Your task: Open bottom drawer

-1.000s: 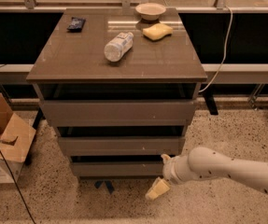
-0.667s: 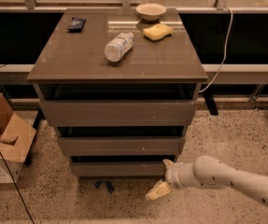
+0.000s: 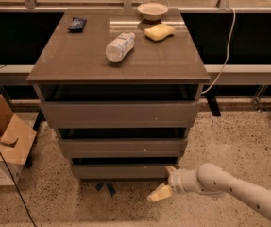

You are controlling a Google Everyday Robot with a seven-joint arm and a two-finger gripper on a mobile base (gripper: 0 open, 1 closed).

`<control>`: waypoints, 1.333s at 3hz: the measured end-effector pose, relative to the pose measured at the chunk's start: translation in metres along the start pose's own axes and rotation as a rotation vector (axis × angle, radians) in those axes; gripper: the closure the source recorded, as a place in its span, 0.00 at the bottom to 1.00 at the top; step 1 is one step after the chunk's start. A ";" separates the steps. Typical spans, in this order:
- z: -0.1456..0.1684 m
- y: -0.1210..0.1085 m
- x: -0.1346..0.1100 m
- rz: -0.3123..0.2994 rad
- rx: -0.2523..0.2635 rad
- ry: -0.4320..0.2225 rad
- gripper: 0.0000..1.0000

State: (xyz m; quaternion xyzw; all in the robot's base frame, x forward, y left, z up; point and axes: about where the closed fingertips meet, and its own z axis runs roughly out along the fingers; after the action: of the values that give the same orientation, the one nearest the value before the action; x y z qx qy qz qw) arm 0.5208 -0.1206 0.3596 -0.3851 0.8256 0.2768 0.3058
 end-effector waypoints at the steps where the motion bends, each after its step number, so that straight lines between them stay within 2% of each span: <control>1: 0.002 -0.003 0.001 0.006 0.002 -0.005 0.00; 2: 0.006 -0.003 0.003 0.018 0.013 -0.006 0.00; 4: 0.030 -0.033 0.005 0.076 0.112 -0.087 0.00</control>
Offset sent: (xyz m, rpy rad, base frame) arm 0.0038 -0.0006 -0.0108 -0.0026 0.0047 -0.0513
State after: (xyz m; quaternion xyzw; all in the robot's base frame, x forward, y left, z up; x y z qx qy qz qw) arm 0.5533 -0.1204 0.3291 -0.3235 0.8395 0.2583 0.3519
